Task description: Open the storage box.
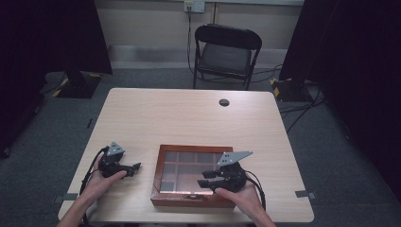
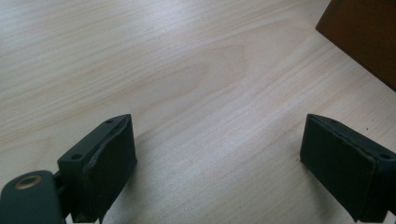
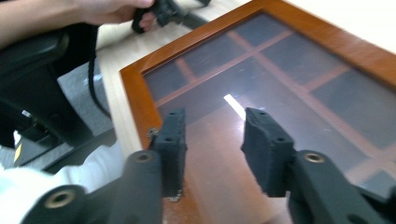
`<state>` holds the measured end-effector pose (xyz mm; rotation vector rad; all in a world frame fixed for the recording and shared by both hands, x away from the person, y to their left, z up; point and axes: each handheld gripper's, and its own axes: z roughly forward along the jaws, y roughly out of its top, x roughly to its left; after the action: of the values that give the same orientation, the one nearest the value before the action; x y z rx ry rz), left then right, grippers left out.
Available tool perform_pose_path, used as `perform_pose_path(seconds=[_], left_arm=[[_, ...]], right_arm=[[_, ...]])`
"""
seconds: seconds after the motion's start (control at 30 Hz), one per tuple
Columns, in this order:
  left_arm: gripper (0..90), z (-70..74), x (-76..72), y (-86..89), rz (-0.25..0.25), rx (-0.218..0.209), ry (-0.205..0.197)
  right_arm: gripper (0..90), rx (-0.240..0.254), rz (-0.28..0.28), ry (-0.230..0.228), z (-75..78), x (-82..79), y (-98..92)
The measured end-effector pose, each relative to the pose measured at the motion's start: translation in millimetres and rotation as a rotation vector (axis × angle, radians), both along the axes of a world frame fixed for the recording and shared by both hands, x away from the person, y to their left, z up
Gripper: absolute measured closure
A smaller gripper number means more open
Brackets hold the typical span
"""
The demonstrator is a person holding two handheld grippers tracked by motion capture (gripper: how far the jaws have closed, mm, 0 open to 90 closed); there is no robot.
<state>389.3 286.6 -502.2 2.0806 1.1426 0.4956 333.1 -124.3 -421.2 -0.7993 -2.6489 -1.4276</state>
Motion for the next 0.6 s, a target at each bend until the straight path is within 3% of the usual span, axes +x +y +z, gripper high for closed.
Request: perform_pose_path(seconds=[0.4,0.6], left_arm=[[9.7,0.0,-0.1,0.0,0.000,0.000,0.000],[9.7,-0.1,-0.1,-0.1,0.001,-0.001,0.000]], right_arm=[[70.9,-0.016,0.108,0.025,-11.1,-10.3,15.9],[74.4,-0.024,0.135,0.033,-15.5,-15.8,17.7]])
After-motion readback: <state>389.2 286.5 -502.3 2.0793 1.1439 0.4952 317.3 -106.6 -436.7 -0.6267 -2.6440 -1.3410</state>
